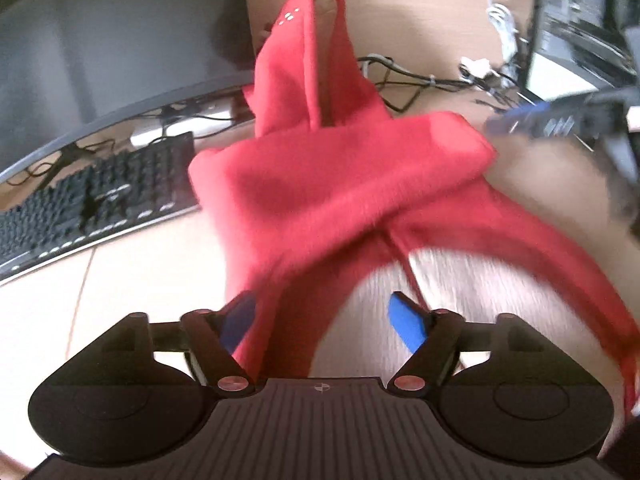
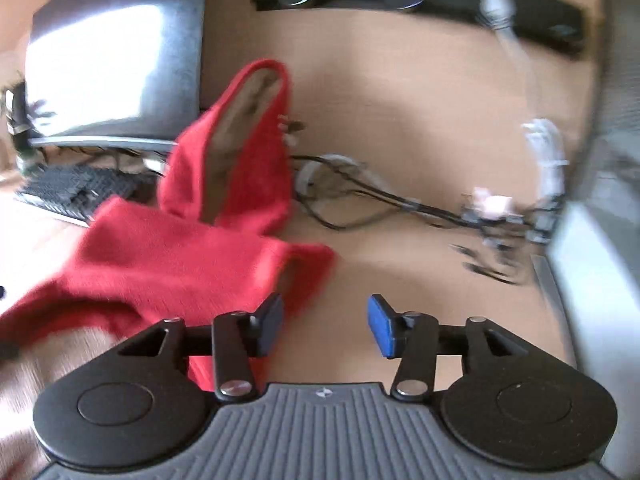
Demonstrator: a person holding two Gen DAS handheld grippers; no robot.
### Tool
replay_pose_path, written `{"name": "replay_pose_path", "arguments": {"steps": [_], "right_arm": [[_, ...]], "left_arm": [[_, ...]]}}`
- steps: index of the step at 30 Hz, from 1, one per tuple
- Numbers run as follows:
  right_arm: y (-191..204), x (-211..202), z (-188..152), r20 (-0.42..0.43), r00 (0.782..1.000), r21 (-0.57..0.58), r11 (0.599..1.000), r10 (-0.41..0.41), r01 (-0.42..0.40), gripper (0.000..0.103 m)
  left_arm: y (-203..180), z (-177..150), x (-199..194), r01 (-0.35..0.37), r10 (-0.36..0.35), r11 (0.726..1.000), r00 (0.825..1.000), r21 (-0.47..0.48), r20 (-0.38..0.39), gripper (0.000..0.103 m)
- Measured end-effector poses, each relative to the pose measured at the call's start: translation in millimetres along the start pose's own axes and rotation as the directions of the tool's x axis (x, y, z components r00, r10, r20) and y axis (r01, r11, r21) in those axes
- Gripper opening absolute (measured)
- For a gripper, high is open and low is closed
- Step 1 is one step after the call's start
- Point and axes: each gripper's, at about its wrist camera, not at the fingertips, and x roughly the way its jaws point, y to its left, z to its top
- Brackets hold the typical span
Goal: Fold clothes
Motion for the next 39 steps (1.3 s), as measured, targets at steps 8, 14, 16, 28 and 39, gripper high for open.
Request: {"name": "replay_pose_path", "arguments": {"steps": [8, 14, 16, 28, 39], "right_arm": [[46, -101, -79, -0.1, 0.991, -0.027, 0.996, -0.092, 0.089, 0.09], [106, -125, -138, -0.188, 0.975, -0.092, 0.99, -0.118, 0.102, 0.09], [115, -124, -151, -0.199, 0.97, -0.114, 0.986, -0.143, 0.122, 0.09], [125, -130, -156, -0.024, 0.916, -0.24, 0.892, -0.4, 0.383, 0.092], [124, -117, -157, -0.053, 0.902, -0.189, 0.891, -0.429, 0.413, 0.098]], "left_arm": [[32, -76, -64, 0.049, -0.05, 0.998, 0.999, 0.028, 0.001, 0.094], [38, -131, -81, 0.049, -0.047, 0.995, 0.999, 0.086, -0.025, 0.096], [39, -139, -81, 0.018, -0.016, 0.997, 0.999, 0.079, -0.029, 0.096], [35, -153, -74, -0.213, 0.212, 0.95, 0.977, 0.227, 0.028, 0.097], [73, -140, -93, -0.252, 0.25, 0.966, 0.967, 0.049, 0.055, 0.099]]}}
